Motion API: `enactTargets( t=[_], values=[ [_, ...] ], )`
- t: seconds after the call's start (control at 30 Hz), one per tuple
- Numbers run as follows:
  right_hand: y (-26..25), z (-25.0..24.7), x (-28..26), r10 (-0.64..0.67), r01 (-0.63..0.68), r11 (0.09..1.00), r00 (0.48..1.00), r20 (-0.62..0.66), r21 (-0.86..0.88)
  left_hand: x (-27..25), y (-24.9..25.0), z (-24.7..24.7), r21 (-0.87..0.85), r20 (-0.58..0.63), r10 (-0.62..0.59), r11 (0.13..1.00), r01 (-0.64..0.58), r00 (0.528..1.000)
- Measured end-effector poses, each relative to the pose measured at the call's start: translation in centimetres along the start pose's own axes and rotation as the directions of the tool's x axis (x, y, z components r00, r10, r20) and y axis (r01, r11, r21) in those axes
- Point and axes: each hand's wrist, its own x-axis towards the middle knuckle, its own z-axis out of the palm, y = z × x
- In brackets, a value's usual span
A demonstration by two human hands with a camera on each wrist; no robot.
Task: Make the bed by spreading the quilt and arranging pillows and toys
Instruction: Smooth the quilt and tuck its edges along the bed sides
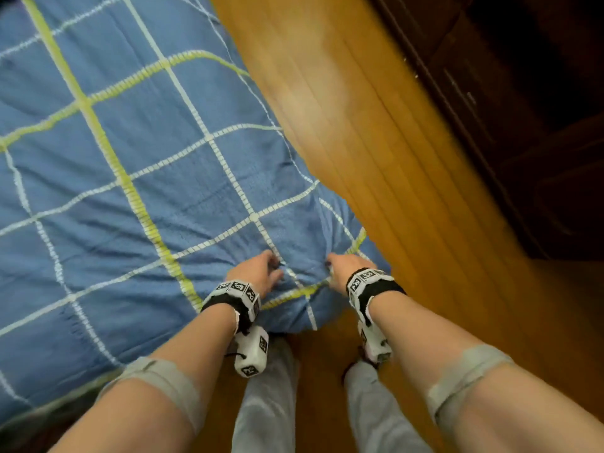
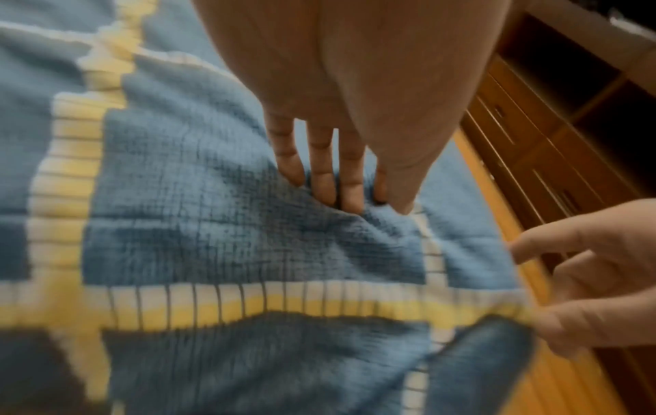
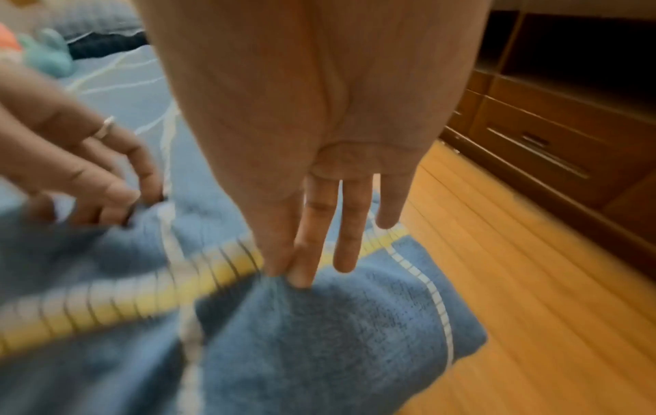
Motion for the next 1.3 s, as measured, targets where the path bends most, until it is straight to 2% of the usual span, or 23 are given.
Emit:
enactTargets(
  t=[0.07, 0.13, 0.23, 0.3, 0.4, 0.47, 0.5, 0.53, 0.6, 0.67, 0.73, 0.83, 0.9, 1.03, 1.1, 1.2, 1.23, 1.3],
  values=[
    [0.0, -1.6, -0.1, 0.023, -0.023, 0.997, 1.000, 0.013, 0.071, -1.6, 0.1, 0.2, -0.152, -0.036, -0.155, 0.977, 0.148, 0.987],
    [-0.5, -3.3, 0.0, 0.009, -0.013, 0.994, 0.999, 0.035, 0.106, -2.8, -0.9, 0.5, -0.337, -0.007, -0.361, 0.879, 0.337, 0.933],
    [-1.3, -5.9, 1.2, -0.007, 0.006, 0.992, 1.000, 0.007, 0.126, -3.6, -3.3, 3.0, -0.554, 0.176, -0.556, 0.626, 0.548, 0.813],
    [-1.7, -7.4, 2.6, -0.026, 0.029, 0.987, 0.999, -0.023, 0.156, -3.7, -4.1, 5.2, -0.701, 0.304, -0.599, 0.386, 0.600, 0.741],
    [-2.1, -8.6, 4.9, -0.070, 0.080, 0.984, 0.995, -0.067, 0.162, -4.0, -2.9, 7.9, -0.838, 0.448, -0.574, -0.004, 0.545, 0.685],
    [-2.6, -8.8, 6.1, -0.080, 0.093, 0.980, 0.994, -0.076, 0.178, -4.3, -1.2, 8.2, -0.842, 0.539, -0.537, -0.360, 0.401, 0.649],
    [-2.7, -8.6, 6.9, -0.072, 0.087, 0.974, 0.994, -0.077, 0.210, -4.0, -0.6, 8.6, -0.814, 0.560, -0.516, -0.489, 0.314, 0.648],
    [-2.8, -8.5, 7.4, -0.055, 0.070, 0.964, 0.996, -0.066, 0.256, -3.7, 0.0, 9.0, -0.783, 0.563, -0.487, -0.573, 0.243, 0.667],
    [-2.8, -8.2, 8.9, -0.023, 0.033, 0.929, 0.999, -0.033, 0.369, -3.1, 1.5, 9.7, -0.720, 0.527, -0.419, -0.682, 0.127, 0.739],
    [-2.4, -7.2, 10.1, -0.055, 0.030, 0.883, 0.998, 0.039, 0.468, -2.8, 3.5, 10.6, -0.664, 0.470, -0.384, -0.747, 0.032, 0.795],
    [-2.0, -5.6, 11.6, -0.133, 0.021, 0.832, 0.978, 0.163, 0.555, -1.1, 5.7, 11.3, -0.652, 0.409, -0.382, -0.758, -0.028, 0.829],
    [-1.3, -3.7, 13.0, -0.218, -0.106, 0.734, 0.899, 0.381, 0.671, 2.1, 8.5, 11.8, -0.509, 0.327, -0.370, -0.844, -0.168, 0.870],
    [-1.6, -3.6, 13.8, -0.274, -0.116, 0.726, 0.855, 0.440, 0.678, 3.9, 9.1, 11.9, -0.379, 0.289, -0.375, -0.890, -0.254, 0.881],
    [0.1, -4.1, 14.6, -0.235, -0.147, 0.750, 0.852, 0.468, 0.645, 4.7, 10.1, 13.2, -0.416, 0.303, -0.384, -0.877, -0.242, 0.872],
    [0.9, -4.2, 13.9, -0.223, -0.139, 0.769, 0.856, 0.466, 0.624, 4.0, 10.9, 13.5, -0.489, 0.377, -0.426, -0.846, -0.213, 0.822],
    [1.6, -4.7, 13.8, -0.224, -0.021, 0.788, 0.921, 0.319, 0.615, 3.3, 11.3, 13.9, -0.572, 0.440, -0.482, -0.801, -0.178, 0.758],
    [1.7, -4.7, 14.0, -0.226, -0.001, 0.801, 0.925, 0.305, 0.599, 3.5, 11.1, 14.2, -0.582, 0.437, -0.484, -0.795, -0.172, 0.758],
    [1.7, -3.8, 14.7, -0.225, -0.039, 0.805, 0.904, 0.364, 0.592, 4.1, 10.9, 14.4, -0.597, 0.401, -0.453, -0.789, -0.149, 0.796]
  ],
)
